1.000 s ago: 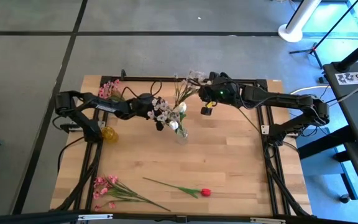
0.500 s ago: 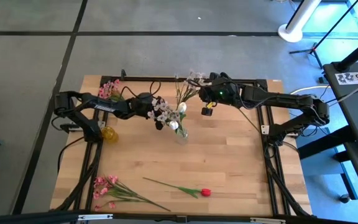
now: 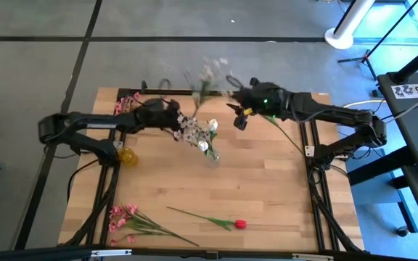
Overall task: Sort flowers into vase by color
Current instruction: Put the white flower into the transparent vase
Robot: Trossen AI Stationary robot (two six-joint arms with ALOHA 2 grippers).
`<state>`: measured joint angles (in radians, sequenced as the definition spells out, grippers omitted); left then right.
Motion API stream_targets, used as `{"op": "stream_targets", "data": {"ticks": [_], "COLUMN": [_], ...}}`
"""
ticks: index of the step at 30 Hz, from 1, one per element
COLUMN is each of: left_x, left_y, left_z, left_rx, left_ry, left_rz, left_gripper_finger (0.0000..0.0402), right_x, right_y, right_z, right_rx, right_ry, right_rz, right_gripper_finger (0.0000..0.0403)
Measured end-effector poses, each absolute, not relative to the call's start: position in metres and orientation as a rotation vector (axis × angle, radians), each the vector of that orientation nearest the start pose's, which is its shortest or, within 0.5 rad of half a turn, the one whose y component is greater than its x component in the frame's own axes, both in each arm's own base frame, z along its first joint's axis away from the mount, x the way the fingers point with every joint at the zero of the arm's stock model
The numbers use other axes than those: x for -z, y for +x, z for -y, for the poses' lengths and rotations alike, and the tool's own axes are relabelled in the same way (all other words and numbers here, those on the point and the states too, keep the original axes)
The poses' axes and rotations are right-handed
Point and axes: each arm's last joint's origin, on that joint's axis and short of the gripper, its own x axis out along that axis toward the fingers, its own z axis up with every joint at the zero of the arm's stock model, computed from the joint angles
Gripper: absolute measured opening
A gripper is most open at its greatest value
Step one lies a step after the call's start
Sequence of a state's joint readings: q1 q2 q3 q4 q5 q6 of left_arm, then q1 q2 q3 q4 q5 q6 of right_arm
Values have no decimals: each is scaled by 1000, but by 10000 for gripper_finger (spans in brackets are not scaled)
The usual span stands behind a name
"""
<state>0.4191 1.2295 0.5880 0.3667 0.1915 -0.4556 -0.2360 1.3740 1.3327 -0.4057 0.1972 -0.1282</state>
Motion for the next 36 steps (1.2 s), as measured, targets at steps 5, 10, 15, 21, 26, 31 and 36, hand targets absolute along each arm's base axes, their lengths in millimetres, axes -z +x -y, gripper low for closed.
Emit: {"op": "stream_targets", "data": {"ticks": [5,10,15,21,26,31,36], "left_x": [-266,-315,-353,-375,-380,-377,-375], "left_y": [220,223,233,249,263,268,271], "left_z": [-104,-105,-103,-96,-87,-77,-71], "left_rx": [-358,-342,-339,-308,-264,-227,-204], "left_ry": [-407,-274,-143,-25,0,-2,-3], "left_rz": [-52,63,42,-37,-58,-73,-87], "left_gripper_finger": [2,2,1,1,1,0,5], "right_x": [-394,-410,-426,-427,-417,-411,-407], "right_y": [297,302,311,330,343,350,356], "right_z": [74,80,80,66,58,58,57], "right_rx": [319,345,303,212,195,198,153], "right_ry": [-2,186,306,341,342,324,318], "right_rz": [-296,-75,167,318,301,284,305], "right_gripper_finger": [216,233,226,204,194,192,188]}}
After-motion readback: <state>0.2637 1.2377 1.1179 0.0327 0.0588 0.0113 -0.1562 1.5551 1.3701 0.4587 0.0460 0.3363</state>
